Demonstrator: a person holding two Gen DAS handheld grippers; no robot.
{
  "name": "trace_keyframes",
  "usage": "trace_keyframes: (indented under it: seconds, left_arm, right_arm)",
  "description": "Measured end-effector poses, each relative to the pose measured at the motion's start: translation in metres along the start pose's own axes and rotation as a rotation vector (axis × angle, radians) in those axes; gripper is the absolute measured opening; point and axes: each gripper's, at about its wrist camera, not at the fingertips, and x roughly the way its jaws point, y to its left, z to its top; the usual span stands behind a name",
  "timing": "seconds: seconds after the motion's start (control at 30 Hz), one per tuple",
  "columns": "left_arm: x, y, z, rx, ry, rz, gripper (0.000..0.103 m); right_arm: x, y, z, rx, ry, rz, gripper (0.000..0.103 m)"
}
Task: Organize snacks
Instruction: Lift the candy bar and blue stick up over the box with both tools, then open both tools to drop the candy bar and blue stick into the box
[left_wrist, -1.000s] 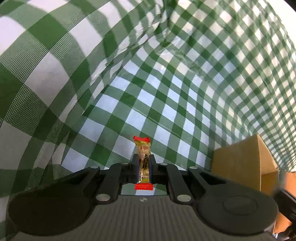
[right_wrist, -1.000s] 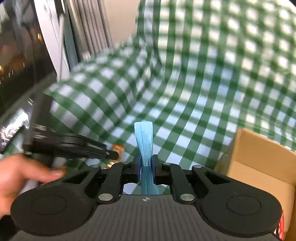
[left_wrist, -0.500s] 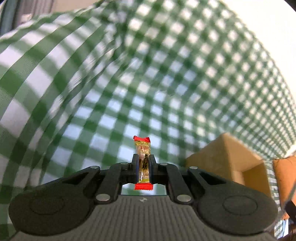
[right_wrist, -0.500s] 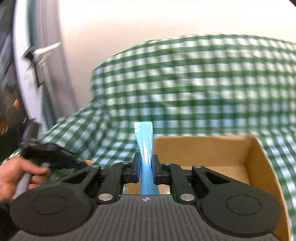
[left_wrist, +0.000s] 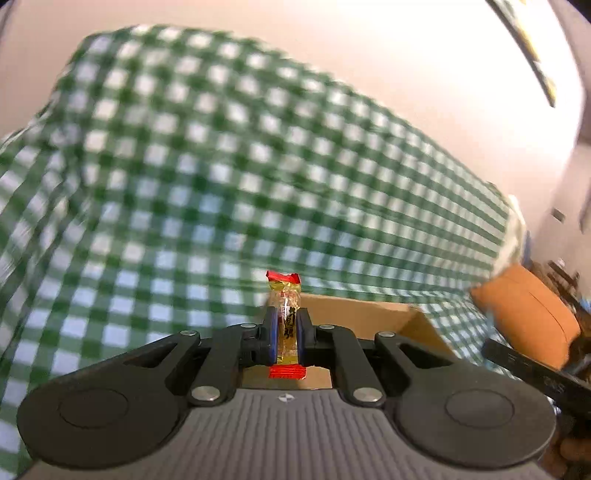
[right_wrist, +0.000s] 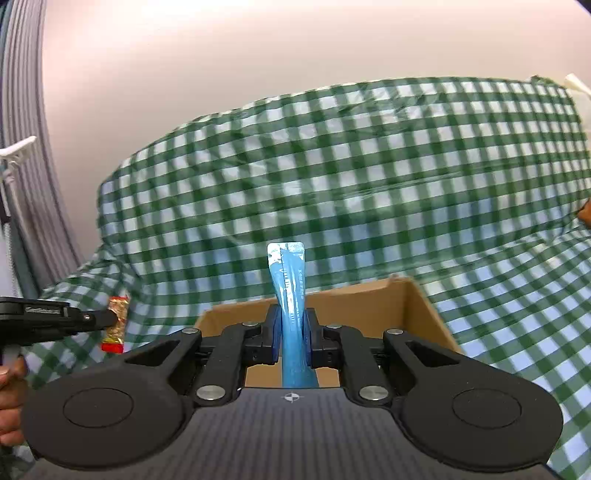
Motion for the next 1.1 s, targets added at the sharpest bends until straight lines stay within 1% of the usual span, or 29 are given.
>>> trace_keyframes:
  seconds: [0.23,0.33,0.47,0.57,0.67,0.73,1.1]
  left_arm:
    - [0.005,-0.056,-0.014,0.111,-0.061,-0.151,0.010]
    - [0.008,-0.074,-0.022,0.151,-0.061,-0.187,0.010]
    - [0.015,-0.089,-0.030,0.179,-0.060,-0.227,0.010]
    - [0.018,-0.097,-0.035,0.207,-0.064,-0.239,0.010]
    - [0.022,-0.102,-0.036,0.212,-0.067,-0.249,0.010]
    - [0.018,-0.097,-0.035,0.208,-0.069,-0.255,0.010]
    - [0.017,-0.096,-0.032,0.205,-0.082,-0.272,0.010]
  right_arm:
    - [-0.002,-0.008,-0.001,0.003,0.000,-0.050,0.013]
    - [-0.004,-0.009,-0.001,0.004,-0.007,-0.060,0.013]
    - [-0.005,-0.009,-0.002,0.002,-0.012,-0.079,0.013]
    - [-0.005,-0.009,-0.003,0.000,-0.010,-0.089,0.013]
    - [-0.006,-0.008,-0.003,-0.003,-0.009,-0.098,0.013]
    - [-0.006,-0.008,-0.004,-0.007,-0.008,-0.100,0.013]
    - [-0.008,-0.005,-0.005,-0.020,-0.012,-0.103,0.014]
